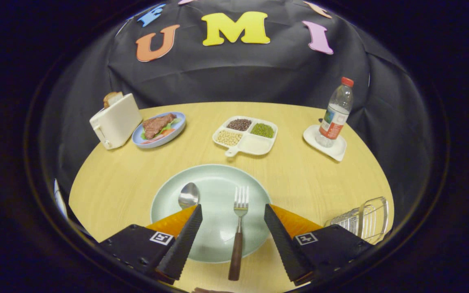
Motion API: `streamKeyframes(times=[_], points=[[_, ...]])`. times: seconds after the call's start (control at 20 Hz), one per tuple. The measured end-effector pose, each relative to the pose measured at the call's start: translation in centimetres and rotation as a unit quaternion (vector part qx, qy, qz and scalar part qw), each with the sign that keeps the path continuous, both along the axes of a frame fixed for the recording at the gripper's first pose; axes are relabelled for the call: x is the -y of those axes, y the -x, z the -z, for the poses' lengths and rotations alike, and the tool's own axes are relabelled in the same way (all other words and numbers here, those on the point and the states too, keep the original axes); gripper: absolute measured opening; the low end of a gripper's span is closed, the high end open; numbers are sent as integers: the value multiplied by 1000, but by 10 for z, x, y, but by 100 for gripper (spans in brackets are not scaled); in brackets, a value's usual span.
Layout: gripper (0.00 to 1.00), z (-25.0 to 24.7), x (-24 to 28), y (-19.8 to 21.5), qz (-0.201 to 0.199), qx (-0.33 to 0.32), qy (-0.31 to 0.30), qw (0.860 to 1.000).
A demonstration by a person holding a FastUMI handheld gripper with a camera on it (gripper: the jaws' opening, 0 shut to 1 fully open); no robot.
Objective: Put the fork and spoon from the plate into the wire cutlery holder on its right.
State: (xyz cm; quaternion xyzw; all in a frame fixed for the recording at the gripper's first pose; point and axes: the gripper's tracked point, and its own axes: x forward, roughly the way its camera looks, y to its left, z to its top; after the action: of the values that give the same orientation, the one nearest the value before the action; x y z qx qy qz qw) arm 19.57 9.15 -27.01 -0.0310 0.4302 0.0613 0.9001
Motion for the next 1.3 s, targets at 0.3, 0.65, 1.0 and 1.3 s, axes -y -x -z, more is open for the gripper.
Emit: streamKeyframes(times=[0.3,0.65,1.0,1.3], points=[[67,23,-1,2,14,-55,14,998],[42,49,10,10,49,-120,36,991],[3,47,7,13,62,-140,30,988],[0,21,10,16,54,-118,36,991]])
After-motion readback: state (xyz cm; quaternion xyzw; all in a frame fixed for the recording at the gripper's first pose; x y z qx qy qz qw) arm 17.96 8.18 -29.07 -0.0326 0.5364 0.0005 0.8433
